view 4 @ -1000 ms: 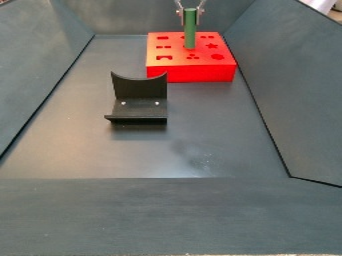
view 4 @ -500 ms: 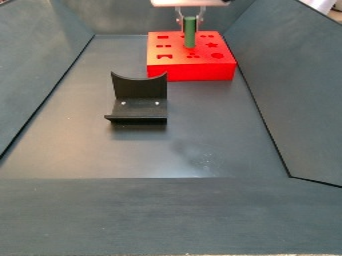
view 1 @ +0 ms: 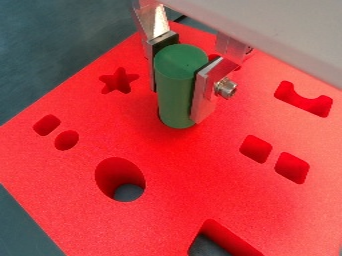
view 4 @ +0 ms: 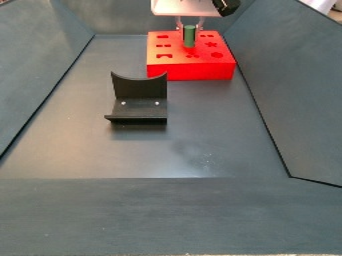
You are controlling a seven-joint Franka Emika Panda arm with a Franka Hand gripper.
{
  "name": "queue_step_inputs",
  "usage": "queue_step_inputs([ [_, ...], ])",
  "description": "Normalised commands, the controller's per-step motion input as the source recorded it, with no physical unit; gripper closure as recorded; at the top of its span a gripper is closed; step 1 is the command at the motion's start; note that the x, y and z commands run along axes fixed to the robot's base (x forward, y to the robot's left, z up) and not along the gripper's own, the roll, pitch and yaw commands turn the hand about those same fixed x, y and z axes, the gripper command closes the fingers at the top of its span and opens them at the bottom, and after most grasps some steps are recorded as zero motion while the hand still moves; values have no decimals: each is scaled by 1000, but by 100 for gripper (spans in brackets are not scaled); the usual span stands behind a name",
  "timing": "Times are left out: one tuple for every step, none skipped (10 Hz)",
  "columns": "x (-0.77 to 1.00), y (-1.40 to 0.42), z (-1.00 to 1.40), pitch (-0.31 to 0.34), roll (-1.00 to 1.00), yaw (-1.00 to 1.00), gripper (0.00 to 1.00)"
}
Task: Pick up the round object. Move up. Place the round object on the fixture. Regrasp the round object. Move to above the board. Insert the round object.
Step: Insert the round object.
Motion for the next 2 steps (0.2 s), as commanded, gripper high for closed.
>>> queue_step_inputs([
  [0, 0, 0, -21, 0, 0, 100],
  [0, 0, 0, 0, 0, 0, 100],
])
